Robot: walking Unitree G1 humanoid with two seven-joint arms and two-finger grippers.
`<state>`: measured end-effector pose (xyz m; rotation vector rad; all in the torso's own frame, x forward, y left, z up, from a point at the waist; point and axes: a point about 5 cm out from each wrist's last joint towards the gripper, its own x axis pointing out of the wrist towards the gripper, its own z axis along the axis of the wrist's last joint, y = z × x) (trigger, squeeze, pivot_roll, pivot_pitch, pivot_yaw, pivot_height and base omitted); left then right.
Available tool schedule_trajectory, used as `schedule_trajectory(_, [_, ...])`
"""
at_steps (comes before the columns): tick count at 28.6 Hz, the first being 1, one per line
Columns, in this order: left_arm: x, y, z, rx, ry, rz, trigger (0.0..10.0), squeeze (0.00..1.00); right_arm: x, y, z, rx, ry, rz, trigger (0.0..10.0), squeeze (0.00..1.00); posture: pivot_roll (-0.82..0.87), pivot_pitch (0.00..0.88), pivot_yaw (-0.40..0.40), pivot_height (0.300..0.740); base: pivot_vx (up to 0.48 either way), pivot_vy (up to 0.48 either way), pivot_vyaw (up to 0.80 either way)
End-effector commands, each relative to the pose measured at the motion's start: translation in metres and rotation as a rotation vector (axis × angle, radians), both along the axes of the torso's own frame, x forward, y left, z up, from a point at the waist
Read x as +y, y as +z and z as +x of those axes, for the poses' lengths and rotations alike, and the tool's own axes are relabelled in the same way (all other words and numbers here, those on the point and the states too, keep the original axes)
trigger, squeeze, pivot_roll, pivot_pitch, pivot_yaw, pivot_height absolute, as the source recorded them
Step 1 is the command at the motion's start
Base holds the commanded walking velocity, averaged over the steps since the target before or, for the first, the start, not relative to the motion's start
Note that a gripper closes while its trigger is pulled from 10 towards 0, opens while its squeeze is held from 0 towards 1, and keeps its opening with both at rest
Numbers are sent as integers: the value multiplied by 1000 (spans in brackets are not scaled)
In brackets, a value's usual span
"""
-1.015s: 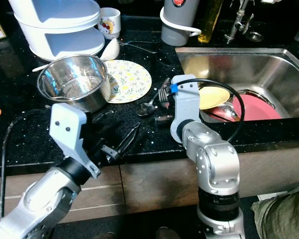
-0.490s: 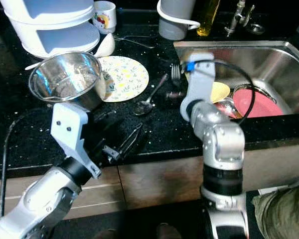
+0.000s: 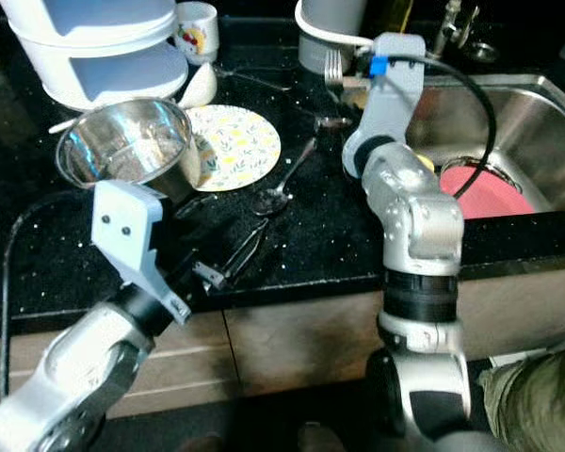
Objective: Kitchen organization
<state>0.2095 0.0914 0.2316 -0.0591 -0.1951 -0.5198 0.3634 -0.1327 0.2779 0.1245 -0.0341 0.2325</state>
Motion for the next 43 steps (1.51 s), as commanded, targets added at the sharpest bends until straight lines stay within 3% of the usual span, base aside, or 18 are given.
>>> schedule_trajectory(1, [1,0,3,1,9,2,10000,0,-3,-1,7,-13,-5,2,6902,0,78,71,-86,732,0,0,-756])
schedule_trajectory(2, [1,1,4,-4,11,2,10000,0,-2,-2,11,-13,-8,3,10000,0,87,69,-88,732,0,0,-788])
schedule_trajectory(8, [3,5,5,-19,27,2,10000,0,13,-10,34,-18,-11,-22,10000,0,105,67,-91,732,0,0,-654])
schedule_trajectory(15, [2,6,5,-22,27,1,10000,0,34,-14,47,-15,5,-63,10000,0,128,62,-92,732,0,0,0])
schedule_trajectory(18, [2,7,5,-24,31,2,10000,0,51,-36,52,50,-16,-208,10000,0,139,60,-95,732,0,0,0])
schedule_trajectory(23, [1,7,3,-20,32,3,10000,0,53,-51,54,68,-95,-328,10000,0,164,60,-98,732,0,0,0])
schedule_trajectory(25, [1,6,1,-17,32,4,10000,0,48,-52,56,58,-155,-386,10000,0,170,58,-100,732,0,0,0])
schedule_trajectory(31, [1,6,-1,-15,34,4,10000,0,29,-49,59,41,-247,-414,10000,0,173,57,-99,732,0,0,0])
schedule_trajectory(32, [0,6,-1,-12,32,4,10000,0,8,-46,61,33,-323,-437,10000,0,166,56,-90,732,0,0,0])
schedule_trajectory(36, [0,6,0,-11,27,4,10000,0,-6,-45,61,26,-367,-457,10000,0,164,55,-87,732,0,0,0])
schedule_trajectory(37, [-1,6,0,-11,21,5,10000,0,-25,-45,61,32,-419,-481,10000,0,157,53,-78,732,0,0,0])
schedule_trajectory(38, [-1,6,1,-12,18,6,10000,0,-32,-45,61,40,-435,-494,10000,0,156,53,-77,732,0,0,0])
schedule_trajectory(43, [-1,7,2,-12,11,8,10000,0,-44,-47,60,54,-441,-519,10000,0,148,55,-68,732,0,0,0])
